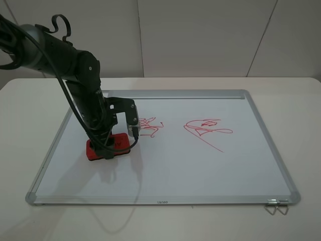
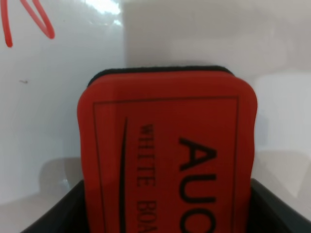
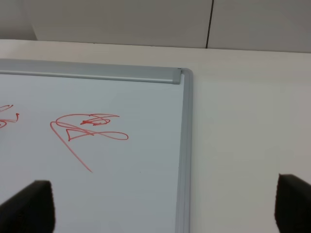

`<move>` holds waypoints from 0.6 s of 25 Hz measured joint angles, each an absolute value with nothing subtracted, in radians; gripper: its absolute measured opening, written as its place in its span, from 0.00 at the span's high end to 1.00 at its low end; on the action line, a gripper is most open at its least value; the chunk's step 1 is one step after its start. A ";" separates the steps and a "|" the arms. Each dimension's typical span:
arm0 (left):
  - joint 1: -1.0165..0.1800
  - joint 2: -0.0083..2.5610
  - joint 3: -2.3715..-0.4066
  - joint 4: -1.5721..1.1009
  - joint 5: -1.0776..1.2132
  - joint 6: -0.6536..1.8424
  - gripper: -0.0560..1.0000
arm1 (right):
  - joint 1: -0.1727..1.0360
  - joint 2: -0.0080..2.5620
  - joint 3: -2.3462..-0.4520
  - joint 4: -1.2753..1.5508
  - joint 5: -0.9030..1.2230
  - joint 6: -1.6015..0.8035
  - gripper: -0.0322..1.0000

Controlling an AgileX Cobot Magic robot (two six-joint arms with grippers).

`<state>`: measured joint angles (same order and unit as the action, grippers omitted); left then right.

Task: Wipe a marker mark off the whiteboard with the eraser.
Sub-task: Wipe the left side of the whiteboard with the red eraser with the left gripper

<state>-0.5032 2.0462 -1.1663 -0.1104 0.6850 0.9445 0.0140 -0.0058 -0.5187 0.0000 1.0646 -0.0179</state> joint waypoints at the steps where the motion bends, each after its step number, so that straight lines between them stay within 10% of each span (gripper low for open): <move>1: -0.503 2.046 -1.166 -0.110 0.685 0.945 0.40 | 0.014 -0.006 -0.519 0.000 1.065 -0.018 0.17; 15: -0.474 1.954 -1.254 -0.115 0.722 0.474 0.40 | 0.014 -0.006 -0.519 0.000 1.065 -0.018 0.17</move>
<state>-0.4735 1.9537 -1.2542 -0.1147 0.7223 0.4743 0.0140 -0.0058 -0.5187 0.0000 1.0646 -0.0179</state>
